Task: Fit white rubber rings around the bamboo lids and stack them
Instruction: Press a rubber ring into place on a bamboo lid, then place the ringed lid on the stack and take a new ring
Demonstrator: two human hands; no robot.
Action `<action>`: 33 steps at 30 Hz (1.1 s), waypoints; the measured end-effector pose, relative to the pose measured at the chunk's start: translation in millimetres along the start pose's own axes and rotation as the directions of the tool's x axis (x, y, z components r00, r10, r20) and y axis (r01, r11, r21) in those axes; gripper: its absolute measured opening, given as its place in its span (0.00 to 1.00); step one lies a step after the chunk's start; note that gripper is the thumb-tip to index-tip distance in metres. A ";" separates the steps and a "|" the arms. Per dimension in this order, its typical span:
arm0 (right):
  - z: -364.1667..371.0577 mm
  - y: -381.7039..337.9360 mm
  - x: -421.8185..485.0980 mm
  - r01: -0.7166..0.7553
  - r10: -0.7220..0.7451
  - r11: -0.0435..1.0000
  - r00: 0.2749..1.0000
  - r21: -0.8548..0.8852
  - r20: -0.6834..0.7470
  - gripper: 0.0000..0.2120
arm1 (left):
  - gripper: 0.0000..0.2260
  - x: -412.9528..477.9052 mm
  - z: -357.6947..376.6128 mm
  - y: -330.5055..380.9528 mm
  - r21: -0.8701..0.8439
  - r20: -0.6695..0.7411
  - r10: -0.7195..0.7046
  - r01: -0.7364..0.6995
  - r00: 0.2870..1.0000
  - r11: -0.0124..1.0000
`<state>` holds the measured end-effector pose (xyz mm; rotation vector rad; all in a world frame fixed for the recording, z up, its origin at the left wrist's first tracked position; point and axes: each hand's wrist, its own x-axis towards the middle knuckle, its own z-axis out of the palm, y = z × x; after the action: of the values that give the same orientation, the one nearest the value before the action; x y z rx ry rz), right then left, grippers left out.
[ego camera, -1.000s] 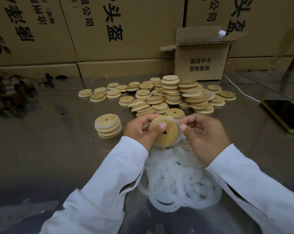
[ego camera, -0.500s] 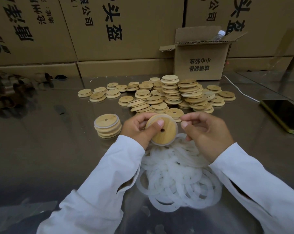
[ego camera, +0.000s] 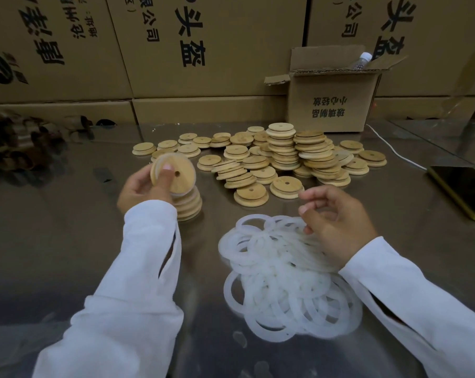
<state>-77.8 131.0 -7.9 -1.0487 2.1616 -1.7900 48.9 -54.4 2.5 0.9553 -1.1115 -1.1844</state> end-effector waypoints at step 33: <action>-0.7 7.3 5.8 -0.035 0.035 0.998 0.999 -0.046 -0.006 0.11 | 0.11 -48.9 20.0 -7.6 0.103 0.554 0.338 -0.465 0.761 0.879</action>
<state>-85.6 128.4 -12.5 -1.0108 2.2204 -1.7382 26.3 -7.0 -7.7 0.5149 -1.8333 -0.9782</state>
